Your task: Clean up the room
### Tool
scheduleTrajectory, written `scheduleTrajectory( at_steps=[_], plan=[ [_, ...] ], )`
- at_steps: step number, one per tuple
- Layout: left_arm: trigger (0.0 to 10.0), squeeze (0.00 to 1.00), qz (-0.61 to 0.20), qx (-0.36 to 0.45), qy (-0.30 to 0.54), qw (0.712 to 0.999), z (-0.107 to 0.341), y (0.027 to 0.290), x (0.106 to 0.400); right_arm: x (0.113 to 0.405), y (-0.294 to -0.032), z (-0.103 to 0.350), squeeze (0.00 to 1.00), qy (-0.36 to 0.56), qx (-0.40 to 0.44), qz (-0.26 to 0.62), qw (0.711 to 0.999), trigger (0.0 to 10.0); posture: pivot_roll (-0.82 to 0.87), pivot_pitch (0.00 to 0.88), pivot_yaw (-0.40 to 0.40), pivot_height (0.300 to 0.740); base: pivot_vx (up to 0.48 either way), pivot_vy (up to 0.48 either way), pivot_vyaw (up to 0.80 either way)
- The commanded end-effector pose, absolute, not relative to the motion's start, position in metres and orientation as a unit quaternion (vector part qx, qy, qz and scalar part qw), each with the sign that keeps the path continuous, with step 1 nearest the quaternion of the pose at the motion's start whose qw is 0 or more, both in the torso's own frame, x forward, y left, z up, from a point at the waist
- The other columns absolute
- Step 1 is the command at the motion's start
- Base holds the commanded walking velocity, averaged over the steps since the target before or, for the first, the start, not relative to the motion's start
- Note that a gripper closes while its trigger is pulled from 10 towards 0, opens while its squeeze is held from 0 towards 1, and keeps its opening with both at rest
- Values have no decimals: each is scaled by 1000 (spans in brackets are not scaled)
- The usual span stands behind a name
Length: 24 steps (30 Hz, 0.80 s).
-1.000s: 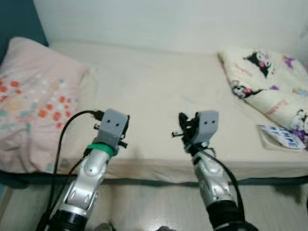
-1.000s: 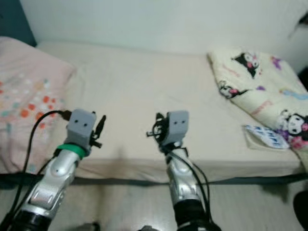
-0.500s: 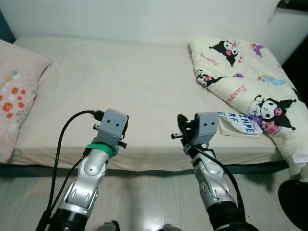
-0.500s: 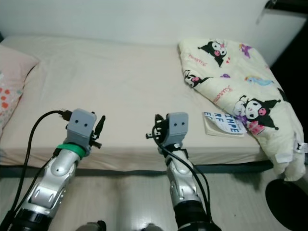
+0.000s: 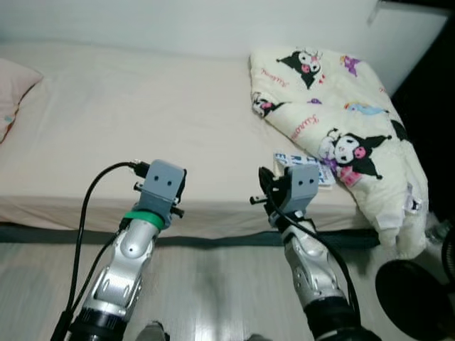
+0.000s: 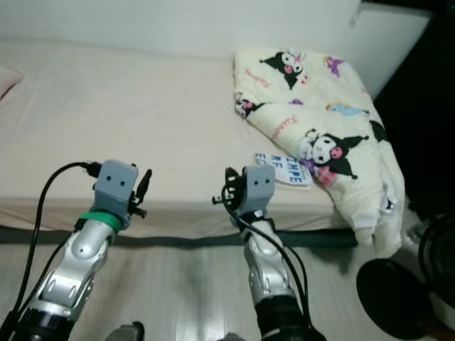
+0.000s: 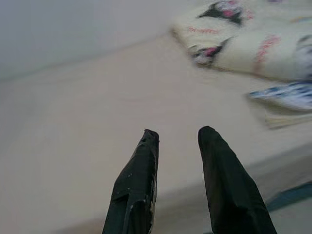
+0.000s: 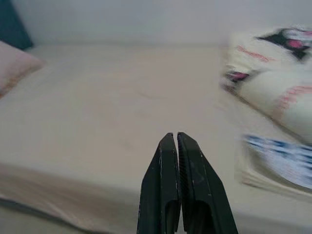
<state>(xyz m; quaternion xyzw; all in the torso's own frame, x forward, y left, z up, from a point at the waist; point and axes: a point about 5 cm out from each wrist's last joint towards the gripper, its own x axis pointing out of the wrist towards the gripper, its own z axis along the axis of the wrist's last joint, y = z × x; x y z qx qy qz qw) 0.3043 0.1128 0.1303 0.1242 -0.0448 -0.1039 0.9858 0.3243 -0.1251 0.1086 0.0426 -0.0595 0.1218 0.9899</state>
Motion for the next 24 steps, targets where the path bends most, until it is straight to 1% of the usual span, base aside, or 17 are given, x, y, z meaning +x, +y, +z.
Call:
scheduleTrajectory(
  at_steps=[1,8,12,14,21,24],
  plan=[
    [10000,0,-102,132,-34,985,126,116,304,324,-124,109,0,-59,49,121,990,10000,76,71,-13,731,0,-461,0],
    [10000,0,-101,129,-30,986,125,116,304,324,-125,109,0,-60,50,118,990,10000,76,71,-13,731,0,-400,0],
    [10000,0,-109,125,-24,986,125,114,304,324,-125,109,0,-60,50,118,990,10000,75,72,-15,731,0,0,0],
    [10000,0,-97,107,-17,989,125,116,307,323,-124,108,0,-60,50,120,990,10000,75,72,-15,731,0,480,0],
    [10000,0,-93,109,-18,989,125,117,308,323,-124,108,0,-60,49,121,990,10000,75,69,-14,731,0,480,0],
    [10000,0,-93,117,-19,989,126,117,308,324,-124,109,0,-60,49,122,990,10000,75,69,-14,731,0,0,0]
  ],
)
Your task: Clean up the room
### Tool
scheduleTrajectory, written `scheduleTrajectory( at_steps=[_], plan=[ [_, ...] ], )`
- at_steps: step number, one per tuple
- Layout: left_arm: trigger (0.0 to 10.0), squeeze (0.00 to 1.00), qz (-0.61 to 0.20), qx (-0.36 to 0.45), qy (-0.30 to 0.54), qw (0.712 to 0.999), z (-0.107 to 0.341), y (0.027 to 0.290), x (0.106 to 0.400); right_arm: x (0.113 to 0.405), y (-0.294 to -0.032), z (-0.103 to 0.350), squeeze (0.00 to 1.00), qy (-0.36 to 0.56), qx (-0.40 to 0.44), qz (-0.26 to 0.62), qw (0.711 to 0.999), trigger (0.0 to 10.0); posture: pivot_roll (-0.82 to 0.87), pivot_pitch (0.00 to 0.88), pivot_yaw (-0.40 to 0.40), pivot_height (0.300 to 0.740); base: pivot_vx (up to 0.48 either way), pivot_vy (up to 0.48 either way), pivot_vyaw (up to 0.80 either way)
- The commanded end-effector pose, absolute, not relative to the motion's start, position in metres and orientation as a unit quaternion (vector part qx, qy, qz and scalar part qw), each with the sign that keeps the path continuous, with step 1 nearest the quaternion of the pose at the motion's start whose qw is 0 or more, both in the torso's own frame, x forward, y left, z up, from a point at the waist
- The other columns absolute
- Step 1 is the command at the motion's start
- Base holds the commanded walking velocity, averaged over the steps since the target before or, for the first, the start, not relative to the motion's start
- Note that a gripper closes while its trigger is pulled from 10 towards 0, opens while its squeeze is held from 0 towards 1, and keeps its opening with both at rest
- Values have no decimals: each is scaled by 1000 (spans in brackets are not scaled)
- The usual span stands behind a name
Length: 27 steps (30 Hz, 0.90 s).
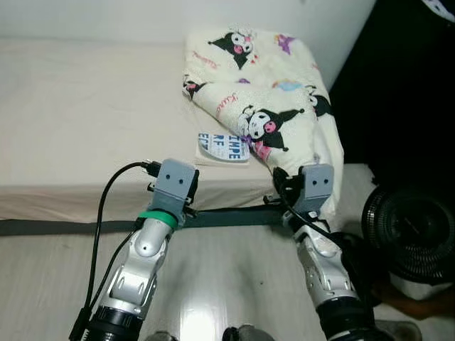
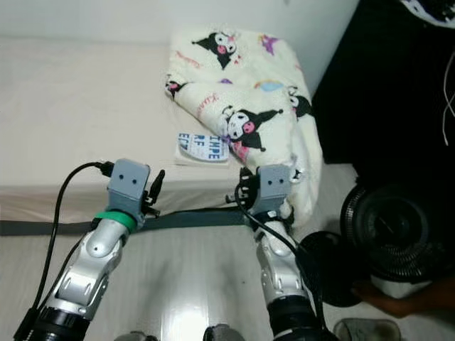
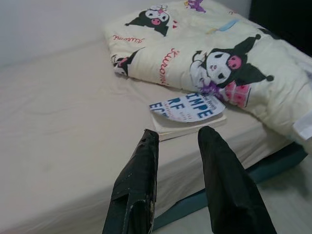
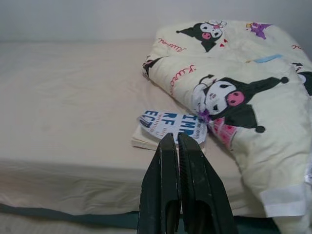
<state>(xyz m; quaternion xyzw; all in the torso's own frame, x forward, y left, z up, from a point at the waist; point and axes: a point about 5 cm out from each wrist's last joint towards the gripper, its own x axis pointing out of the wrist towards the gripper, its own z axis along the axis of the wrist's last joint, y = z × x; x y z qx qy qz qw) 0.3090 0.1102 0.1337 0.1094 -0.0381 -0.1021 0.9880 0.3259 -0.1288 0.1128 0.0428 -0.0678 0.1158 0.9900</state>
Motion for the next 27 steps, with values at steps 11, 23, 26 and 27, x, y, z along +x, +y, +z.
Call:
scheduleTrajectory(
  at_steps=[11,23,26,27],
  plan=[
    [10000,0,-125,99,-16,987,128,111,307,323,-121,109,0,-64,39,131,989,10000,72,61,-11,731,0,0,0],
    [10000,0,-108,101,-34,988,132,113,310,322,-122,108,0,-63,21,131,989,10000,66,59,-7,731,274,0,0],
    [10000,0,-104,96,-34,989,133,114,311,322,-122,108,0,-64,23,131,989,10000,65,62,-9,731,480,0,0],
    [10000,0,-104,96,-34,989,133,114,311,322,-122,108,0,-64,23,131,989,10000,65,62,-9,731,480,0,0]
  ],
)
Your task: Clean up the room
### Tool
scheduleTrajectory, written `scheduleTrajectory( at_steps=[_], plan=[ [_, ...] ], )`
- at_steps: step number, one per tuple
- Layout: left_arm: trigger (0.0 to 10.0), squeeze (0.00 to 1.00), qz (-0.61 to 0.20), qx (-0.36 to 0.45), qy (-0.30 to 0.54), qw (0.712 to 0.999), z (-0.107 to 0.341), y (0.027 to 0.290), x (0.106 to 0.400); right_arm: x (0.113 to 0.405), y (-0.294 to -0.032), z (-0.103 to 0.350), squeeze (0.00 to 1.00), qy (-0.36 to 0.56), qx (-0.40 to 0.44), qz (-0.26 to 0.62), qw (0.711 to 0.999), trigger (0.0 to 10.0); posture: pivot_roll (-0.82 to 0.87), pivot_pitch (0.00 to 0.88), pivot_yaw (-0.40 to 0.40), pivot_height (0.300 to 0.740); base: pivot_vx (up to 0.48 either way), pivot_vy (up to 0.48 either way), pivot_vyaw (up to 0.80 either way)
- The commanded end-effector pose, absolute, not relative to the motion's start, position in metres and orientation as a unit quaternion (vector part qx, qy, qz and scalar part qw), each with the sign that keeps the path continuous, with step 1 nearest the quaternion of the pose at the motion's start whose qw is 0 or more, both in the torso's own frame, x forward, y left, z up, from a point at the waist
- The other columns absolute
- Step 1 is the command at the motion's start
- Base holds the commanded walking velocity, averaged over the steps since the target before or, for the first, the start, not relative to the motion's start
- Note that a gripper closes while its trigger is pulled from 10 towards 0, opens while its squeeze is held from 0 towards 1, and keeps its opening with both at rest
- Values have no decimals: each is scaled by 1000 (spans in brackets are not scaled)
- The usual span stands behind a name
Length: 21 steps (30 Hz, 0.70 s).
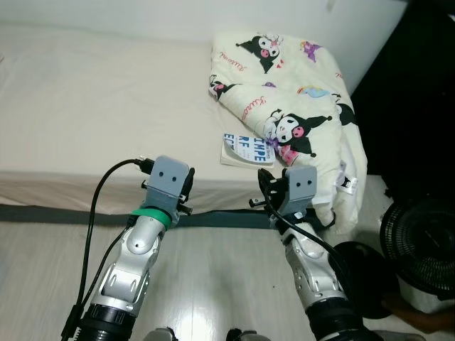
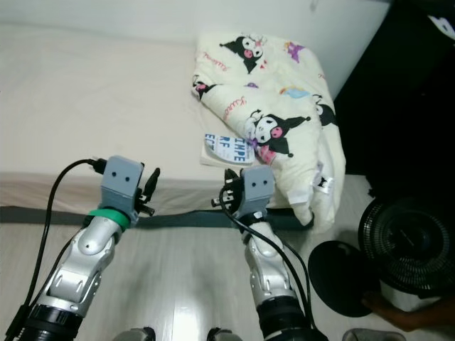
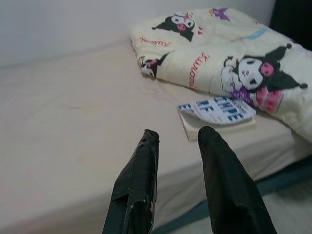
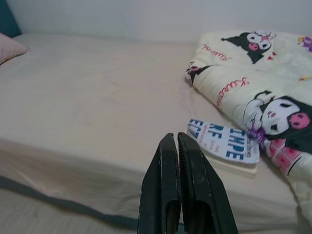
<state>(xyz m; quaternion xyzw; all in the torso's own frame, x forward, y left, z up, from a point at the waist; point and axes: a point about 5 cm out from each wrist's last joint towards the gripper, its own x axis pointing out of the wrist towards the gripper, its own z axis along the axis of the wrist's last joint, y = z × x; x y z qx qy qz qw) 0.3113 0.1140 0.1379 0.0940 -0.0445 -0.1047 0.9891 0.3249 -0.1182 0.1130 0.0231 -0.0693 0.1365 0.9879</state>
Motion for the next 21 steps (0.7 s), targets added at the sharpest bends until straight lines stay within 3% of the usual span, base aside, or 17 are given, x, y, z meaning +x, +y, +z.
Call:
scheduleTrajectory(
  at_steps=[1,21],
  plan=[
    [10000,0,-103,94,-34,990,133,114,311,322,-122,108,0,-64,24,131,989,10000,65,62,-9,731,480,0,0],
    [10000,0,-87,86,-32,992,135,118,315,321,-123,106,0,-58,21,132,989,10000,64,72,-15,731,474,0,0]
  ],
)
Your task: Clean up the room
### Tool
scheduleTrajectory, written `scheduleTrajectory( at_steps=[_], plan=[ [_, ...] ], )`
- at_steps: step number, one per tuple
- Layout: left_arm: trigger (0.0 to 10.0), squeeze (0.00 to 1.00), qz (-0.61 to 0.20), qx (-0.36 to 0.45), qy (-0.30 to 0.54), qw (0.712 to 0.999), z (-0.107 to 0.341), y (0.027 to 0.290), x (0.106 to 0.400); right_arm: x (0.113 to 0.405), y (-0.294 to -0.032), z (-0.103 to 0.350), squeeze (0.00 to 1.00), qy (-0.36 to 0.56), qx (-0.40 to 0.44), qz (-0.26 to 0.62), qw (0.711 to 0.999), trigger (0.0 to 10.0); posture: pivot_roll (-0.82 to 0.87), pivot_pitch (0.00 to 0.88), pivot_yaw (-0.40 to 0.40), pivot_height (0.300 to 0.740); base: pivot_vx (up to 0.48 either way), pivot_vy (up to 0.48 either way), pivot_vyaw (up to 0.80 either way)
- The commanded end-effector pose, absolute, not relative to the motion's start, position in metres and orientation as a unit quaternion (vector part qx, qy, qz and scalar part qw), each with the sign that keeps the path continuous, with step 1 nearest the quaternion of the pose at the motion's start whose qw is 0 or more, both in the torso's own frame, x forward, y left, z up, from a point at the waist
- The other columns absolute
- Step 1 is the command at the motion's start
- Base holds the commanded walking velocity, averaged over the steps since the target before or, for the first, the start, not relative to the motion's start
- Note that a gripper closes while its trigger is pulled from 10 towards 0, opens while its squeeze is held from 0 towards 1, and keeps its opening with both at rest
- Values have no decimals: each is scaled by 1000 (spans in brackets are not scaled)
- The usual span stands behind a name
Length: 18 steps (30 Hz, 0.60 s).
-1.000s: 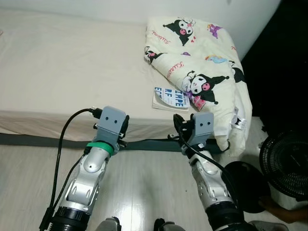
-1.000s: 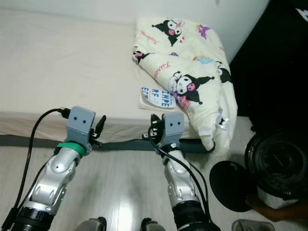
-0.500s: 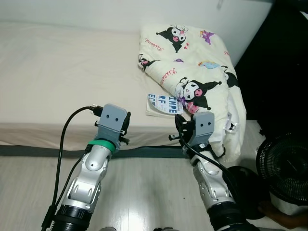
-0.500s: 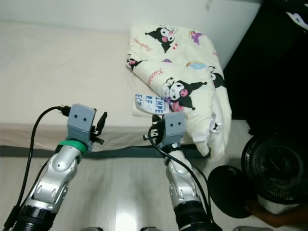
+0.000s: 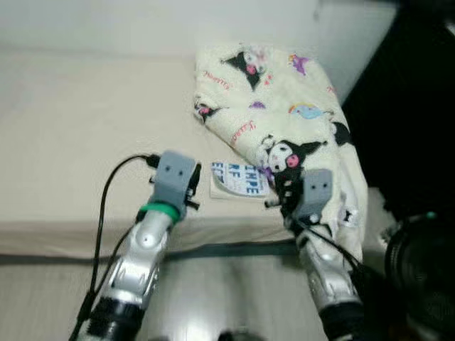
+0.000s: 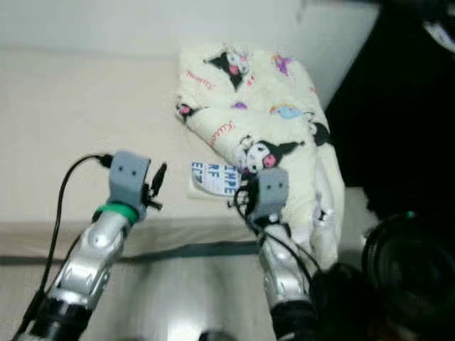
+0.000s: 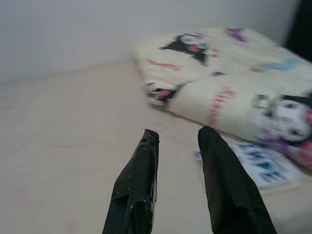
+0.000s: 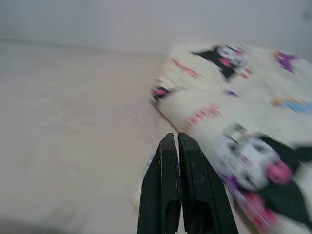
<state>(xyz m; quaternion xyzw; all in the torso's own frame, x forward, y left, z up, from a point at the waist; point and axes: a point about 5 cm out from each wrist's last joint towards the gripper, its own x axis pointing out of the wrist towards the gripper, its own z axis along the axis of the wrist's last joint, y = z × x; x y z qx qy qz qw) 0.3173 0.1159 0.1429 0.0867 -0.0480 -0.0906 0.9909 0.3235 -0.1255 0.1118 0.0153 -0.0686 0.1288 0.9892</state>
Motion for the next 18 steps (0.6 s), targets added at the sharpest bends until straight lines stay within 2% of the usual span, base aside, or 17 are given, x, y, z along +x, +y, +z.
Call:
scheduleTrajectory(
  at_steps=[1,13,18],
  plan=[
    [10000,0,-87,86,-32,992,135,118,315,321,-123,106,0,-58,21,132,989,10000,63,73,-15,731,472,0,0],
    [10000,0,-93,86,-28,992,133,117,314,319,-123,103,0,-51,23,131,990,10000,61,75,-12,731,458,0,0],
    [10000,0,-159,113,-11,981,121,111,303,318,-128,96,0,-32,37,107,993,10000,61,78,-10,726,0,0,0]
  ],
)
